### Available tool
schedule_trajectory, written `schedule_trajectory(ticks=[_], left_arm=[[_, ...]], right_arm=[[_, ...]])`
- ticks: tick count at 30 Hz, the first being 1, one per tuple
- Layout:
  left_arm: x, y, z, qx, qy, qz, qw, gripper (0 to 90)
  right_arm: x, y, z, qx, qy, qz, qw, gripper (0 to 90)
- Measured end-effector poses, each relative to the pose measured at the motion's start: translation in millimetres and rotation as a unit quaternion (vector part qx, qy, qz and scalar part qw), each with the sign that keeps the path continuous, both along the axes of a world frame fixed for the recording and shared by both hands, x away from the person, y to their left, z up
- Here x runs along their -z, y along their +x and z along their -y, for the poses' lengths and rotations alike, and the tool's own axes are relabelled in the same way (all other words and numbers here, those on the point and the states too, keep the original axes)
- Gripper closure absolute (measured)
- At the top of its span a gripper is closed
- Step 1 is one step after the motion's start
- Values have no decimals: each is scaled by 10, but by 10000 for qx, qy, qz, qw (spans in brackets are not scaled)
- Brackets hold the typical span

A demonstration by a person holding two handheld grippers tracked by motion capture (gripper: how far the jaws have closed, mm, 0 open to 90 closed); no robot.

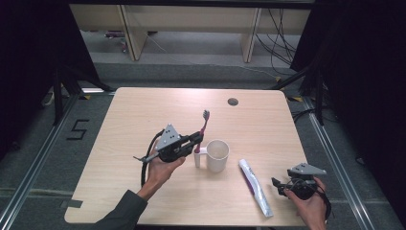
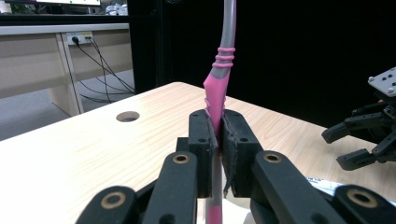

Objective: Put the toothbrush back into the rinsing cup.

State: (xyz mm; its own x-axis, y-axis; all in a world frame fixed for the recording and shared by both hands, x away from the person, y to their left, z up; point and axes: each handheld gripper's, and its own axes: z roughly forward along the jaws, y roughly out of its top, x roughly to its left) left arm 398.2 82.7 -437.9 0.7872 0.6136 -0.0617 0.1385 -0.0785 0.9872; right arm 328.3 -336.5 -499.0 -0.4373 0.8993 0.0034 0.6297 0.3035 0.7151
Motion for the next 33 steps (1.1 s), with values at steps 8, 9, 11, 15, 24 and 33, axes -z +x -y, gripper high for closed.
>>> schedule_trajectory(ticks=[8,9,11,15,24,33], left_arm=[[121,0,-34,-24,97,-87,9999,826],[121,0,-34,-24,97,-87,9999,826],[153,-3,-39,-4,136,-132,9998,825],[196,-6,-58,-2,245,-171,9996,823],[290,-25,-78,48,505,-328,9982,797],[327,-25,-107,48,498,-332,9982,762]], right_arm=[[-4,-10,-9,56,20,-60,10000,276],[-5,-10,-9,57,22,-60,10000,276],[-4,-10,-10,56,21,-64,10000,276],[-5,-10,-10,55,14,-63,10000,276],[-4,-10,-9,54,24,-63,10000,276],[-4,-10,-11,56,27,-68,10000,276]])
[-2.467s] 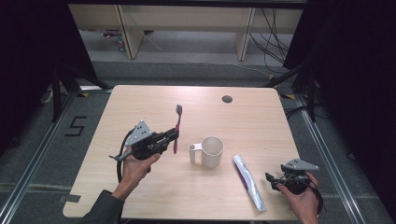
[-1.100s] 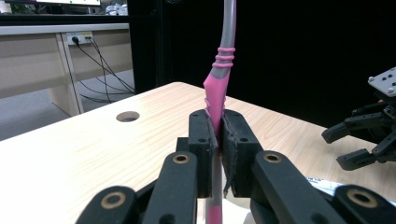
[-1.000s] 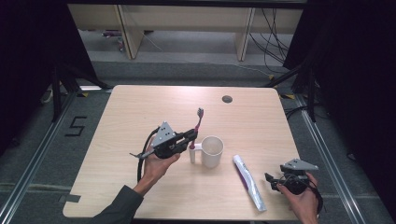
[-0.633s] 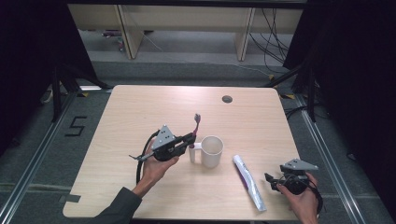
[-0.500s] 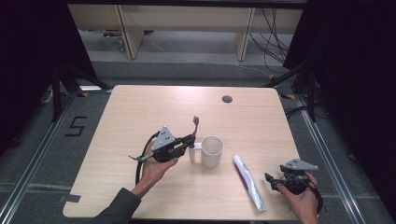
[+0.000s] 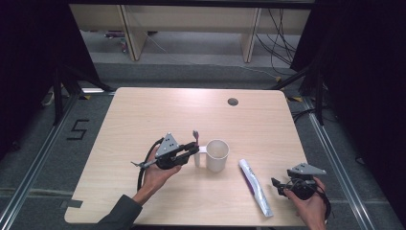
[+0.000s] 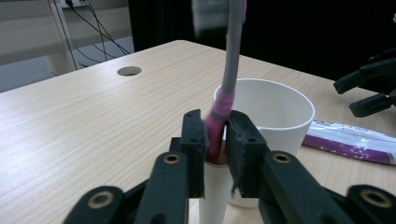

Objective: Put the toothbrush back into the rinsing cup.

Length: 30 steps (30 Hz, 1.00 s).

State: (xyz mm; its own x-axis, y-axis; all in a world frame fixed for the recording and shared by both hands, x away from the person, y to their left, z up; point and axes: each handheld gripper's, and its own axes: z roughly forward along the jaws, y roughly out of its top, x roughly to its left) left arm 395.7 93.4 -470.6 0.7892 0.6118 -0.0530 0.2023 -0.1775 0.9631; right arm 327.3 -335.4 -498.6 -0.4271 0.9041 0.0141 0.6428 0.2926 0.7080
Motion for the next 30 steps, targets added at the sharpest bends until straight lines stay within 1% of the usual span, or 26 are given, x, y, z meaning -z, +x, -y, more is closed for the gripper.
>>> schedule_trajectory(ticks=[1,2,3,4,5,6,7,8,9,10,11,12,13,15,17,18,19,20,22,24,25,26,27,28,29,30], left_arm=[[0,0,-3,-8,5,2,10000,744],[-1,-2,-3,-81,16,-11,10000,706],[-2,-5,-5,-121,14,-22,9999,639],[-13,-17,-18,-198,70,-36,9998,588],[-16,-20,-24,-189,35,12,9998,542],[-27,-32,-35,-233,98,19,9997,482],[-39,-49,-47,-294,50,3,9996,439],[-52,-55,-65,-279,3,-25,9996,394],[-63,-66,-79,-268,-64,-65,9996,354],[-75,-77,-91,-286,-65,-57,9996,328],[-94,-103,-114,-308,-56,-35,9995,315],[-105,-119,-128,-306,-53,-32,9995,301],[-120,-145,-150,-282,-95,-41,9995,288],[-135,-172,-172,-288,-62,-75,9995,267],[-159,-248,-234,-280,50,-170,9995,261],[-159,-248,-234,-280,50,-170,9995,257],[-167,-299,-286,-295,117,-262,9992,249],[-166,-323,-311,-302,134,-297,9990,243],[-157,-366,-351,-315,182,-357,9987,209],[-154,-389,-368,-306,198,-382,9986,205],[-133,-440,-411,-247,211,-421,9986,205],[-134,-471,-435,-290,311,-475,9980,205],[-134,-471,-435,-290,311,-475,9980,203],[-118,-504,-470,-286,332,-525,9977,200],[-107,-517,-493,-262,324,-519,9978,200],[-103,-538,-516,-298,364,-532,9975,200]], right_arm=[[0,0,1,0,-10,2,10000,276],[-1,0,1,1,-10,2,10000,276],[-1,0,1,3,-1,5,10000,276],[-1,-1,1,1,-8,4,10000,276],[2,18,23,-104,-69,111,9999,276],[3,14,19,-71,-57,96,9999,276],[0,9,15,-37,-45,61,10000,276],[-4,-7,-3,58,26,-35,10000,276],[-1,2,4,-2,-12,21,10000,276],[-2,0,2,4,3,9,10000,276],[-4,-7,-4,62,15,-36,10000,276],[-1,15,20,-77,-89,106,9999,276],[-2,14,19,-67,-86,111,9999,276],[-2,13,18,-47,-80,139,9999,276],[2,19,31,-109,-132,205,9996,276],[1,15,25,-99,-56,151,9998,276],[-4,13,19,-70,-27,152,9999,276],[-6,13,17,-65,0,139,9999,276],[6,23,24,-112,-76,229,9996,276],[7,23,22,-108,-63,213,9997,276],[2,21,21,-104,-85,214,9997,276],[2,20,20,-119,-70,166,9998,276],[2,20,20,-119,-70,166,9998,276],[11,36,20,-195,-76,260,9994,276],[9,33,17,-160,-72,248,9995,276],[2,20,5,-68,-38,175,9998,276]])
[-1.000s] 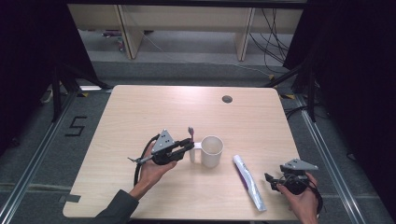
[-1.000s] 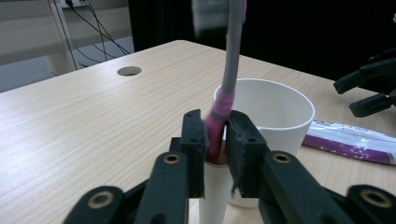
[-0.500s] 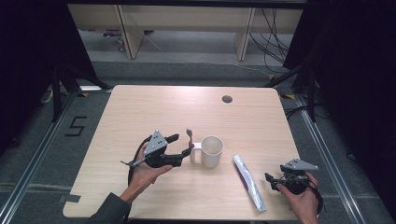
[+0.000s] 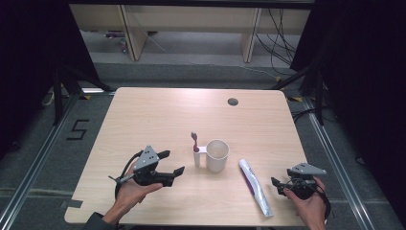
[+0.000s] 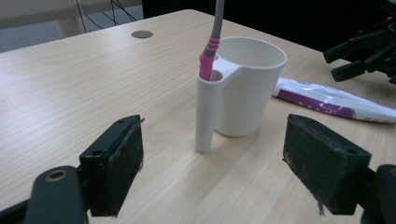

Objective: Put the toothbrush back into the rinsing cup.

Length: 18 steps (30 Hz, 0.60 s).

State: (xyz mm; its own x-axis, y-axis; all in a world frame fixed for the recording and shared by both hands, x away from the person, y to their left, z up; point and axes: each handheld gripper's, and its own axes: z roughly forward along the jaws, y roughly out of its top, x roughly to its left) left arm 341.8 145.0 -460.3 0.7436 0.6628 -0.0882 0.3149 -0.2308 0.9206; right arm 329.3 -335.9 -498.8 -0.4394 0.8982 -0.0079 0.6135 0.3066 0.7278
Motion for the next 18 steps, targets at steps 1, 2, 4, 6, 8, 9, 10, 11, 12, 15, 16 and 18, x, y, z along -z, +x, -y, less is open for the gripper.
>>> schedule_trajectory(ticks=[1,2,4,6,8,9,10,11,12,15,16,18], left_arm=[[12,-11,-17,7,-29,0,10000,200],[17,-29,-44,-21,8,-22,10000,200],[30,-49,-72,-58,-25,-53,10000,200],[45,-67,-108,-45,-24,-76,10000,199],[58,-91,-134,-93,26,-115,9999,196],[67,-103,-154,-99,81,-140,9998,196],[75,-112,-163,-104,83,-162,9998,196],[90,-125,-171,-133,73,-176,9997,196],[105,-136,-186,-124,117,-189,9997,196],[178,-178,-219,-154,150,-266,9994,196],[201,-189,-233,-149,197,-278,9993,196],[238,-205,-252,-139,255,-320,9991,196]], right_arm=[[-2,1,-3,6,15,-3,10000,276],[9,18,6,-109,-13,75,9999,276],[6,11,14,-86,-56,79,9999,276],[9,29,30,-258,-146,191,9994,276],[8,24,26,-214,-117,164,9996,277],[8,25,27,-215,-118,167,9996,277],[6,22,26,-199,-119,167,9996,277],[-4,5,18,-60,-135,128,9998,277],[-6,4,21,-64,-151,126,9998,277],[-4,8,18,-82,-107,155,9998,277],[-5,8,16,-78,-96,156,9998,277],[-5,-2,4,-30,-45,129,9999,280]])
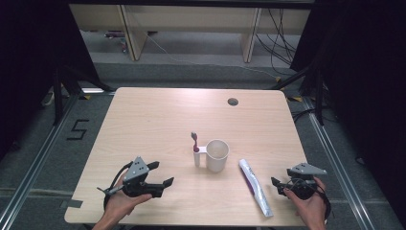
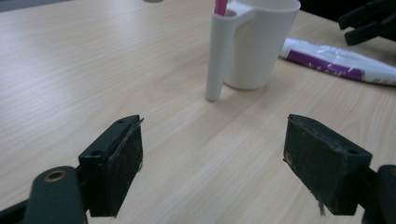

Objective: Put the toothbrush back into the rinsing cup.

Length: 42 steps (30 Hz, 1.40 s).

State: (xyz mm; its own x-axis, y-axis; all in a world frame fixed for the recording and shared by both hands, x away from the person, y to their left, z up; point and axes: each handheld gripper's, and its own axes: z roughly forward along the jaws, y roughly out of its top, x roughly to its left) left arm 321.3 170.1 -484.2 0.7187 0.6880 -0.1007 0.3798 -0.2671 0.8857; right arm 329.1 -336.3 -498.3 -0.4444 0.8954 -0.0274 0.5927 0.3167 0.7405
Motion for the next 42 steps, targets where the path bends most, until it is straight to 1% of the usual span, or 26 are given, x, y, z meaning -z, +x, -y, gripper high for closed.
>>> schedule_trajectory(ticks=[1,2,3,4,6,11,13,14,16,17,18,20,21,23,26,28,30,31,32,33,36,37,38,39,40,42], left_arm=[[22,-8,-17,9,52,-14,10000,196],[31,-18,-24,-3,68,-45,10000,196],[42,-30,-39,-27,136,-57,9999,196],[50,-36,-52,-10,159,-65,9999,196],[66,-48,-68,-19,145,-80,9999,196],[95,-77,-122,-72,202,-120,9997,196],[107,-87,-137,-91,168,-140,9997,196],[107,-99,-154,-105,201,-160,9996,196],[109,-112,-178,-101,221,-167,9996,196],[112,-121,-195,-122,205,-172,9996,196],[107,-129,-206,-157,244,-175,9994,196],[106,-147,-236,-192,204,-175,9995,196],[107,-153,-249,-195,193,-171,9995,195],[109,-168,-268,-241,198,-198,9993,196],[120,-171,-288,-241,223,-228,9992,195],[130,-171,-292,-257,223,-259,9991,193],[136,-168,-300,-211,261,-265,9991,194],[139,-168,-298,-225,250,-271,9991,193],[139,-167,-304,-216,285,-271,9990,193],[141,-167,-304,-220,282,-276,9990,193],[155,-168,-305,-242,281,-308,9988,193],[157,-170,-303,-254,289,-314,9988,193],[158,-166,-310,-218,347,-312,9987,193],[160,-166,-307,-230,338,-317,9987,193],[167,-167,-291,-263,252,-326,9988,193],[165,-170,-292,-243,340,-322,9986,193]], right_arm=[[-3,-8,-11,29,68,-93,9999,280],[-12,0,5,-28,-35,-12,10000,280],[-11,4,6,-53,-30,14,10000,281],[-27,-7,-9,20,63,-115,9999,290],[-36,-3,2,-44,5,-47,10000,294],[-50,-14,-7,-20,43,-115,9999,301],[-55,-10,-9,-49,52,-19,10000,314],[-65,-22,-19,18,57,-66,10000,329],[-77,-16,-25,-89,75,-27,9999,350],[-73,-3,-17,-187,45,94,9998,356],[-81,-21,-25,-91,6,86,9999,365],[-86,-21,-24,-152,-2,113,9998,389],[-98,-27,-28,-183,108,23,9998,408],[-114,-50,-40,-145,122,9,9998,422],[-125,-60,-31,-219,146,81,9996,475],[-152,-105,-59,-53,299,46,9995,513],[-172,-125,-67,-75,381,20,9992,552],[-176,-113,-51,-220,332,122,9991,565],[-192,-139,-76,-193,413,85,9989,579],[-206,-140,-74,-308,347,148,9988,616],[-234,-174,-133,-519,494,42,9974,649],[-251,-212,-170,-449,549,-32,9975,662],[-258,-213,-180,-521,510,46,9973,670],[-278,-238,-215,-588,546,23,9968,684],[-293,-244,-220,-656,472,92,9967,694],[-314,-275,-275,-773,514,102,9956,711]])
